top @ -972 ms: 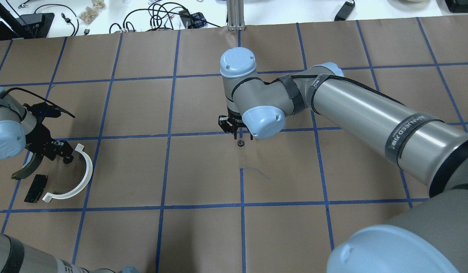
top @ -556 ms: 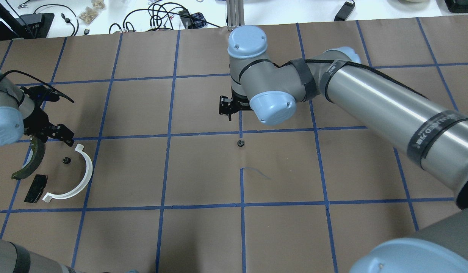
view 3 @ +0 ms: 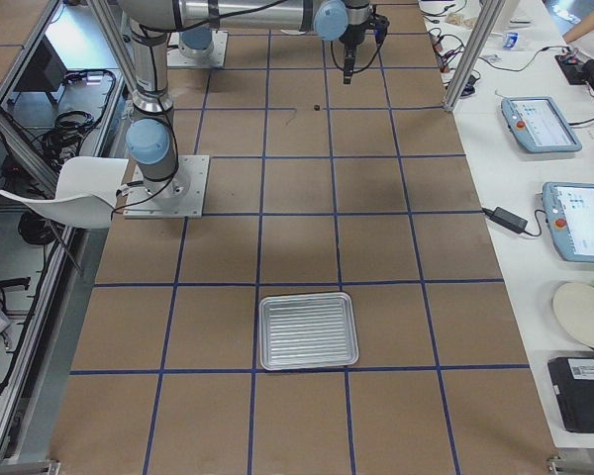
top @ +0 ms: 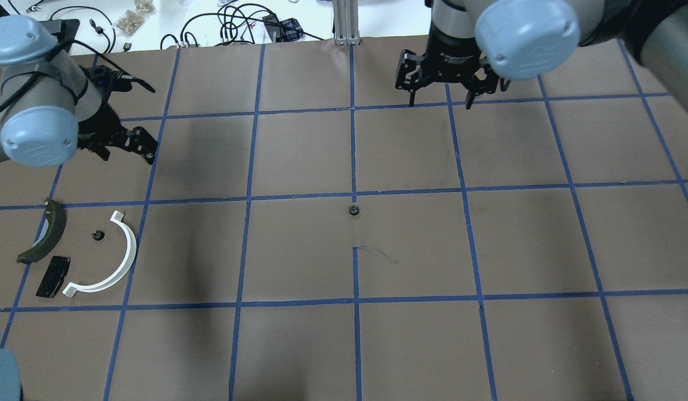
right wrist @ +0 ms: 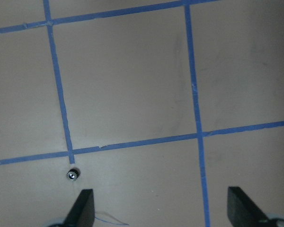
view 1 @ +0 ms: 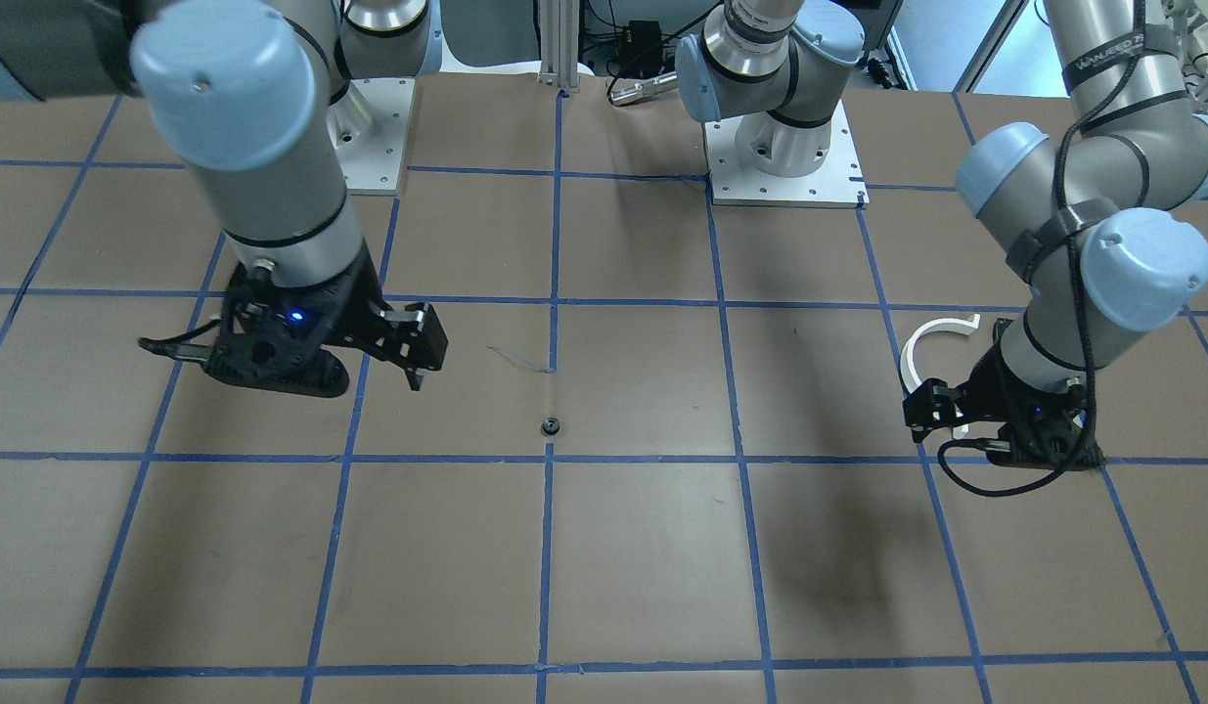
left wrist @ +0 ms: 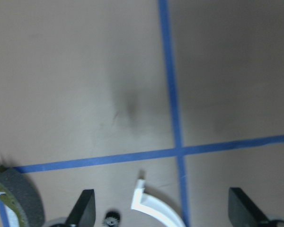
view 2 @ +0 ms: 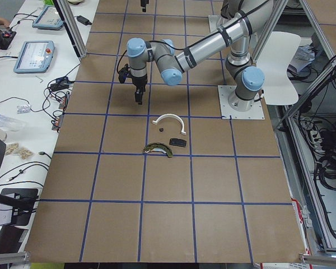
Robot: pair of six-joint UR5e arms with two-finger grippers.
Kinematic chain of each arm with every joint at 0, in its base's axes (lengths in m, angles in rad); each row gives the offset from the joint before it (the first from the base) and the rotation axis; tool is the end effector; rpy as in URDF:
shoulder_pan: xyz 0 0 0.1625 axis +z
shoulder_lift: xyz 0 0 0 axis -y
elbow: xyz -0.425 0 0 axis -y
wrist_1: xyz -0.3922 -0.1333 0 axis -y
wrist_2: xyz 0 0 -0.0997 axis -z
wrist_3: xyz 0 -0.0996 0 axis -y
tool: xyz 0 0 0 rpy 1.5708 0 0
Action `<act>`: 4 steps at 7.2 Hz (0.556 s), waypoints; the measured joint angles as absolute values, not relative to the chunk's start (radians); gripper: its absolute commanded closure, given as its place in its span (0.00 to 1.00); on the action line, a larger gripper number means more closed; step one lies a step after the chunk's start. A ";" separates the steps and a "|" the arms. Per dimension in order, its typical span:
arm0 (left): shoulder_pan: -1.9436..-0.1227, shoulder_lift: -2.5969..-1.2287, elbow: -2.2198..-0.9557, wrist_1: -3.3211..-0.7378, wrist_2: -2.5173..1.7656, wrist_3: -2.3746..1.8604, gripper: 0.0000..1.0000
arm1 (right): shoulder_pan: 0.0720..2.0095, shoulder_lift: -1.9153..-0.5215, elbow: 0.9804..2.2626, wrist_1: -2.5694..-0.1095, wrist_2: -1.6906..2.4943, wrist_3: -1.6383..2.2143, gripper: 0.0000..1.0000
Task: Place bearing gear from tray to pile
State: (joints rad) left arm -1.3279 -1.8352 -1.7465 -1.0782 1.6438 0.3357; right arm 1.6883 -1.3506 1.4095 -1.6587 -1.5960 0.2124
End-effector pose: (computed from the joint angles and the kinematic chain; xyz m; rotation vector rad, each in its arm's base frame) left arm 0.0149 -0.5842 0.3117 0.1388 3.0532 -0.0451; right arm 0.1987 -0.5675 0.4575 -0.1486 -3.1175 0.0511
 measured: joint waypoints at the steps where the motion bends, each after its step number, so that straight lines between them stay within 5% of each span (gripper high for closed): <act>1: -1.436 -1.834 -1.737 -1.080 1.642 0.224 0.00 | 1.659 -1.413 1.402 -1.599 -1.620 0.125 0.00; 4: -1.699 -1.872 -1.732 -1.062 1.580 -0.004 0.00 | 1.639 -1.507 1.411 -1.550 -1.648 -0.018 0.00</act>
